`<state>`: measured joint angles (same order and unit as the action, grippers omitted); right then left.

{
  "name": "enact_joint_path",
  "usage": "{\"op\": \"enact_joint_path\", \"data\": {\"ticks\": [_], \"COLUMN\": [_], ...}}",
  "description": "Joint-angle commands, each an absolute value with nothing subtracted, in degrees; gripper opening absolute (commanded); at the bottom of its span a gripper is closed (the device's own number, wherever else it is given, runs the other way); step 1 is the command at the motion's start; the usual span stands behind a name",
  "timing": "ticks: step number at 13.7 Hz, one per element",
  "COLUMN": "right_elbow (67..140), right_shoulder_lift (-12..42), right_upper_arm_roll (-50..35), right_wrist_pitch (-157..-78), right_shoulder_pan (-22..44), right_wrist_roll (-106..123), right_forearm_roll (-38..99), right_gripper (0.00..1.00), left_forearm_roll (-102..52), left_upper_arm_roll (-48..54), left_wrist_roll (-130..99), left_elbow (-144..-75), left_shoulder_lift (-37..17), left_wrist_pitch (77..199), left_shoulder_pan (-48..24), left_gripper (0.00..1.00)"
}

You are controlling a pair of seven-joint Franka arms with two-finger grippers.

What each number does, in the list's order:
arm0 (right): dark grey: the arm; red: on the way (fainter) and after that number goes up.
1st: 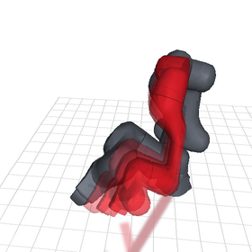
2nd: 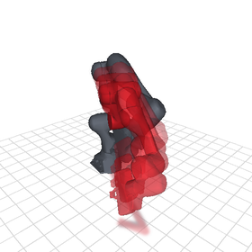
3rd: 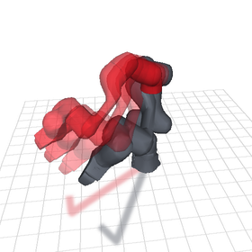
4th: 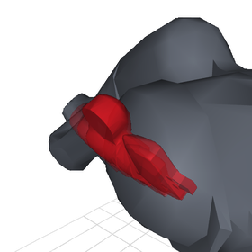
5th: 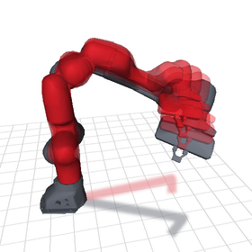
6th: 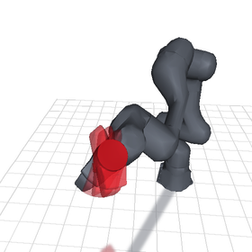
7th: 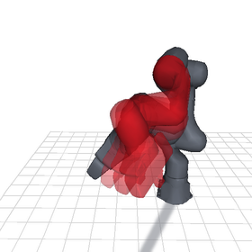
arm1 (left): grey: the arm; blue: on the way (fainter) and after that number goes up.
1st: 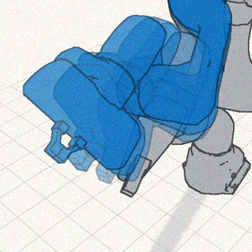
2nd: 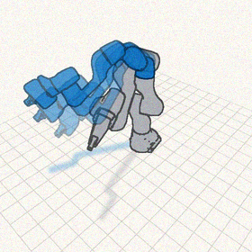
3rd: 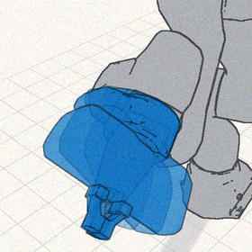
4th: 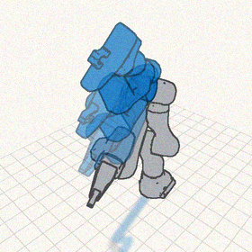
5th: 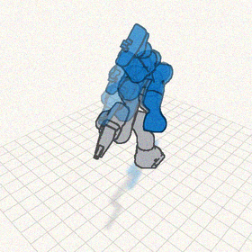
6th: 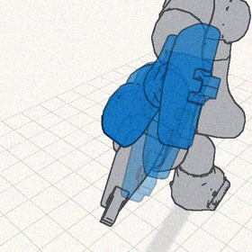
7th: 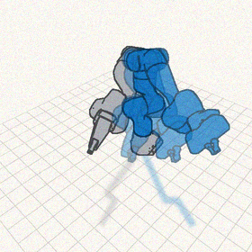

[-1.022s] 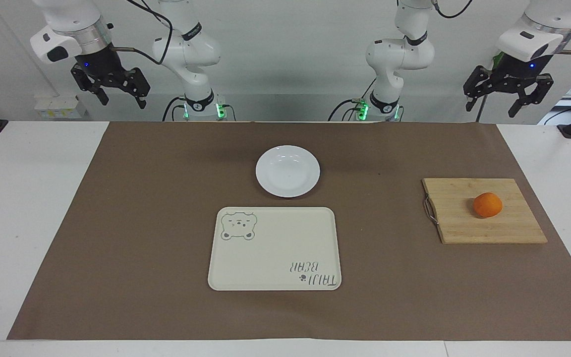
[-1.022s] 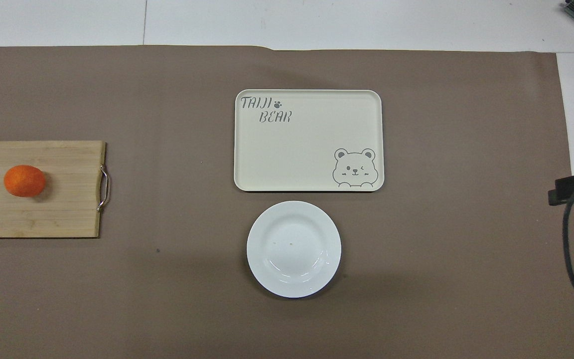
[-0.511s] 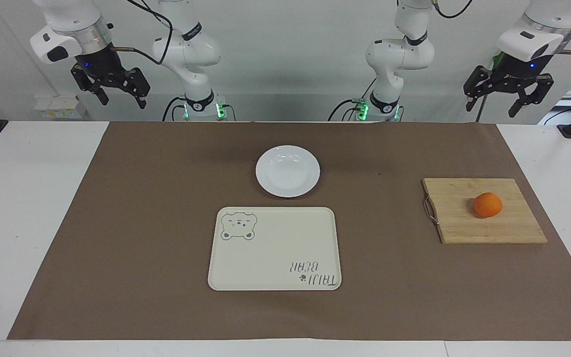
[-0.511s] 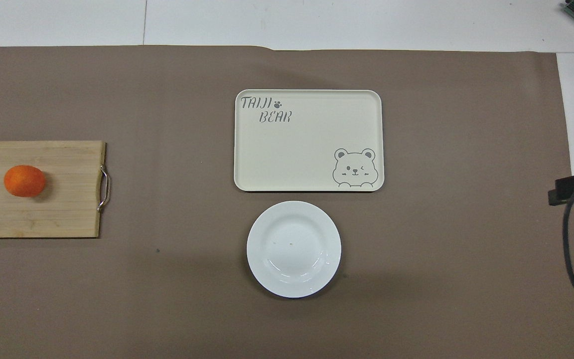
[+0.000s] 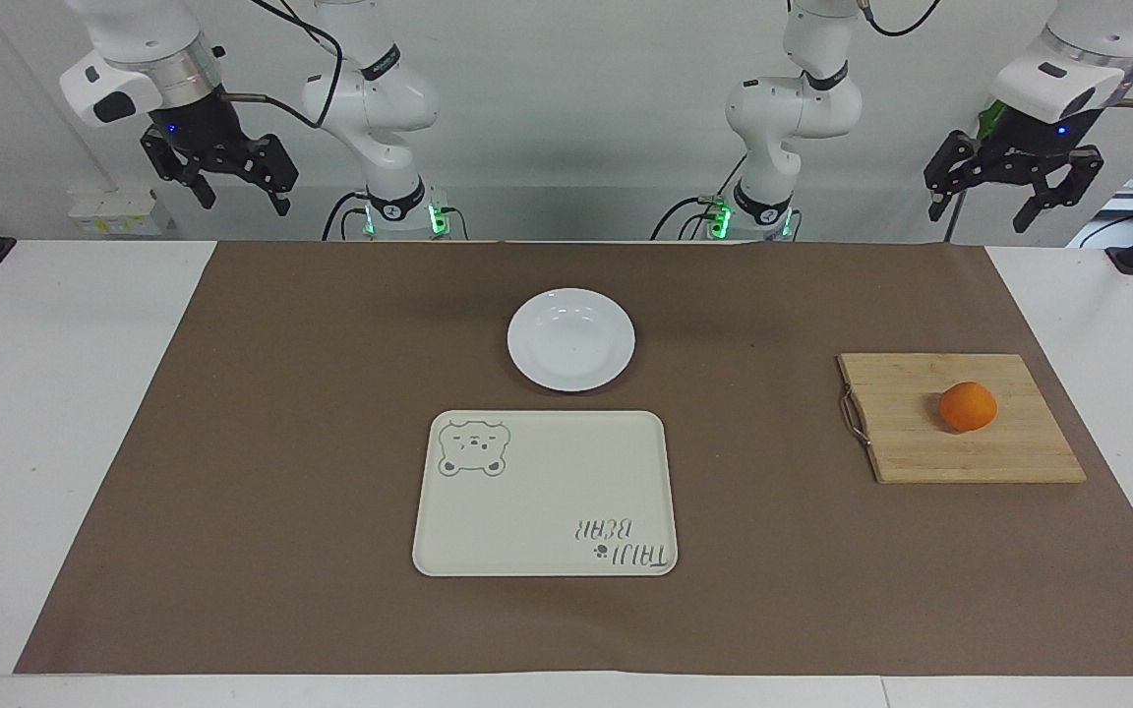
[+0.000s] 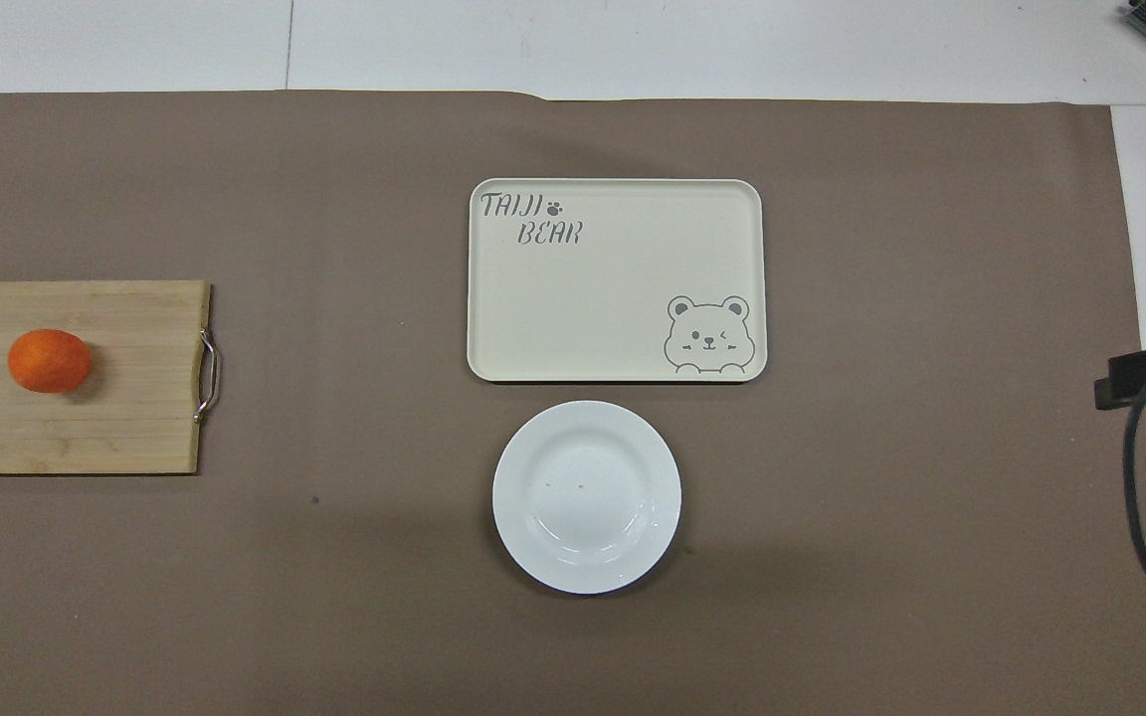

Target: Place orange and plate with both arms

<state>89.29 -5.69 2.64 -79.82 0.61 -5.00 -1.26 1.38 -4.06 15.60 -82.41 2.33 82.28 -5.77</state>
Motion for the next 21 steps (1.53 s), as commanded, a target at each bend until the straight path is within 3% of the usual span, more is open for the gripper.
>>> {"op": "enact_joint_path", "data": {"ticks": [1,15,21], "right_elbow": [90.44,90.44,90.44], "right_shoulder_lift": [-6.94,-6.94,-6.94], "right_upper_arm_roll": [2.37,2.37,2.37], "right_wrist_pitch": [-79.80,-79.80,-79.80], "right_shoulder_pan": [-0.09,-0.09,-0.09], "right_wrist_roll": [-3.69,-3.69,-3.69], "right_forearm_roll": [-0.09,-0.09,-0.09], "right_gripper": [1.00,1.00,1.00], "left_forearm_roll": [1.67,-2.72,-2.64], "left_upper_arm_roll": [-3.78,-4.04,-4.31], "left_wrist_roll": [16.18,18.88,23.73], "left_elbow": [-83.23,-84.90,-94.29], "left_shoulder_lift": [3.34,2.55,1.85], "left_wrist_pitch": [82.35,84.28,93.67], "left_shoulder_pan": [-5.27,-0.62,4.30], "left_gripper": [1.00,1.00,1.00]}}
